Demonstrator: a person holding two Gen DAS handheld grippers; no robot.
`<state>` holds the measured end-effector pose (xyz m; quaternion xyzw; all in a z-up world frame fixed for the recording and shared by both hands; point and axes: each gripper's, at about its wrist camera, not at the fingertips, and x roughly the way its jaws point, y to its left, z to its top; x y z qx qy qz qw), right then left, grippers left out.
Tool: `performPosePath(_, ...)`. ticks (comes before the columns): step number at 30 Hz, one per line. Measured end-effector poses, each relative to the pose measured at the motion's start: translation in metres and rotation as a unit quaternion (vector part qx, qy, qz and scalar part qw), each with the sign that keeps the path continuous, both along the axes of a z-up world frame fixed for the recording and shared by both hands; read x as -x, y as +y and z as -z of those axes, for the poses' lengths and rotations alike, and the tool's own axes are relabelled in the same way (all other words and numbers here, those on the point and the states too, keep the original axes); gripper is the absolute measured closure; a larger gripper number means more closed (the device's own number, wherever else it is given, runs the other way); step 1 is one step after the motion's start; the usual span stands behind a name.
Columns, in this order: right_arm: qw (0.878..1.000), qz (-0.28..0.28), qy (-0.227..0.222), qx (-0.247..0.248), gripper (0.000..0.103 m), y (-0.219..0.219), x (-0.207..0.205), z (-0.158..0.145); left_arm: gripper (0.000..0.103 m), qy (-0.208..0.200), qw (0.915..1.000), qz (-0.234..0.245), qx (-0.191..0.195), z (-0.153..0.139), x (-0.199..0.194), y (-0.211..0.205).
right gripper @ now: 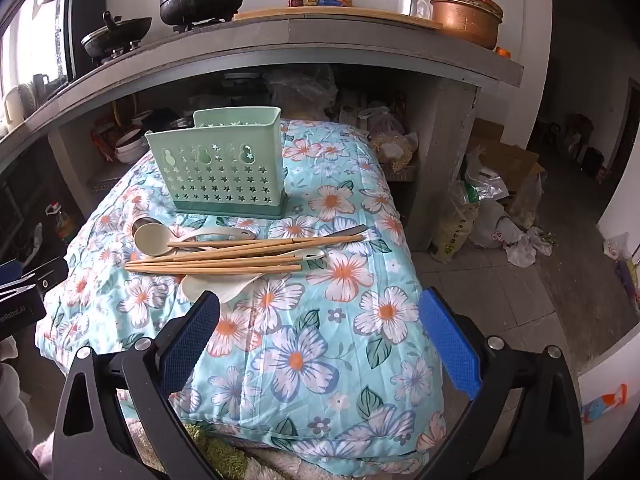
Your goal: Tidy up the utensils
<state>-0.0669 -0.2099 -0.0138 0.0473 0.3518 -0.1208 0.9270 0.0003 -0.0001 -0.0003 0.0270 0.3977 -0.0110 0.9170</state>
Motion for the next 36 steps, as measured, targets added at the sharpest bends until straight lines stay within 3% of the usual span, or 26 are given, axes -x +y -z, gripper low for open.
performPosePath(36, 1.0, 0.0, 0.002, 0.003, 0.006, 0.0003, 0.0001, 0.0011, 0.008, -0.001, 1.0, -0.001, 0.001, -0.0002, 0.0004, 0.0004)
